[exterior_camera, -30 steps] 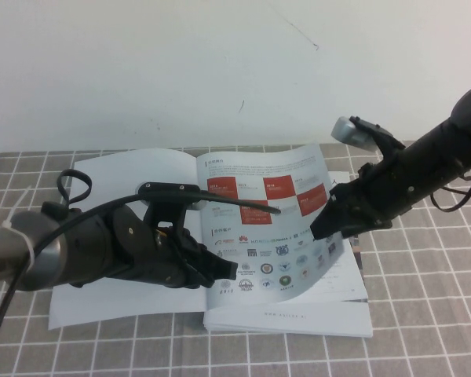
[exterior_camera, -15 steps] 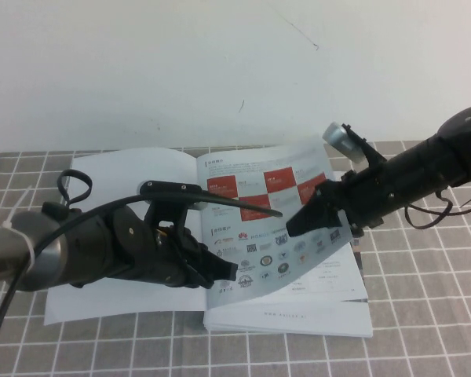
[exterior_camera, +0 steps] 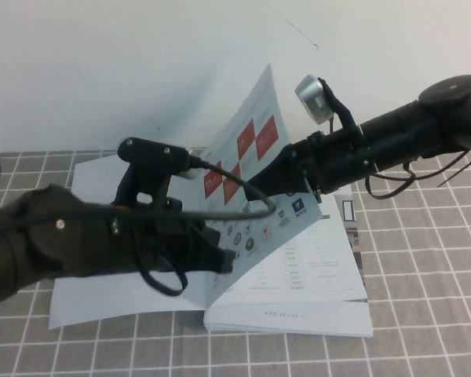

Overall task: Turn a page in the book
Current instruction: Open the closed book

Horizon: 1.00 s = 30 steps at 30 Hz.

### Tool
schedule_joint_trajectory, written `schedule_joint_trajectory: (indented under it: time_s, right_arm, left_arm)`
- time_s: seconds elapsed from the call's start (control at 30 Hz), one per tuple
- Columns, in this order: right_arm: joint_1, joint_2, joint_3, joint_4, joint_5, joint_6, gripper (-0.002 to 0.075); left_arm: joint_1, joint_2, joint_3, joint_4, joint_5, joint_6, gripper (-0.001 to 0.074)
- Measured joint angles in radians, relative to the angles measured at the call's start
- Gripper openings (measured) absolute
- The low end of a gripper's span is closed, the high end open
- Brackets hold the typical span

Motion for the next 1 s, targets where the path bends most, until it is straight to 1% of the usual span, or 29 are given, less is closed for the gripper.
schedule_joint_trajectory:
  time_s: [0.1,0.2,0.3,0.4,0.47,0.57,0.63,0.7,0.83,1.0]
  right_arm:
    - [0.023,0.000,-0.032,0.002,0.010,-0.002,0.0372]
    - [0.042,0.000,-0.070,0.002,0.016,-0.002,0.0372]
    - [0.061,0.000,-0.103,0.002,0.019,-0.002,0.0372]
    - [0.084,0.000,-0.127,0.002,0.020,-0.002,0.0372]
    - [0.099,0.000,-0.135,0.004,0.021,-0.002,0.0372]
    - [0.121,0.000,-0.137,0.006,0.021,-0.002,0.0372]
    - [0.130,0.000,-0.139,0.006,0.021,-0.002,0.0372]
    - [0.138,0.000,-0.139,0.008,0.021,-0.002,0.0372]
    - [0.148,0.000,-0.141,0.017,0.021,-0.002,0.0372]
    - [0.153,-0.012,-0.141,0.026,0.021,-0.002,0.0372]
  left_arm:
    - [-0.044,-0.089,0.065,0.003,0.004,0.017,-0.0002]
    - [-0.113,-0.160,0.141,-0.017,-0.014,0.027,-0.0001]
    - [-0.218,-0.184,0.203,-0.088,-0.091,0.029,-0.0002]
    - [-0.341,-0.182,0.246,-0.176,-0.281,0.031,-0.0002]
    - [-0.426,-0.161,0.254,-0.207,-0.450,0.031,-0.0002]
    - [-0.516,-0.106,0.254,-0.215,-0.644,0.031,-0.0002]
    - [-0.550,-0.065,0.254,-0.215,-0.747,0.031,-0.0002]
    - [-0.563,-0.019,0.254,-0.215,-0.807,0.031,-0.0002]
    - [-0.559,0.084,0.254,-0.253,-0.890,0.031,-0.0002]
    - [-0.518,0.155,0.254,-0.315,-0.917,0.011,-0.0002]
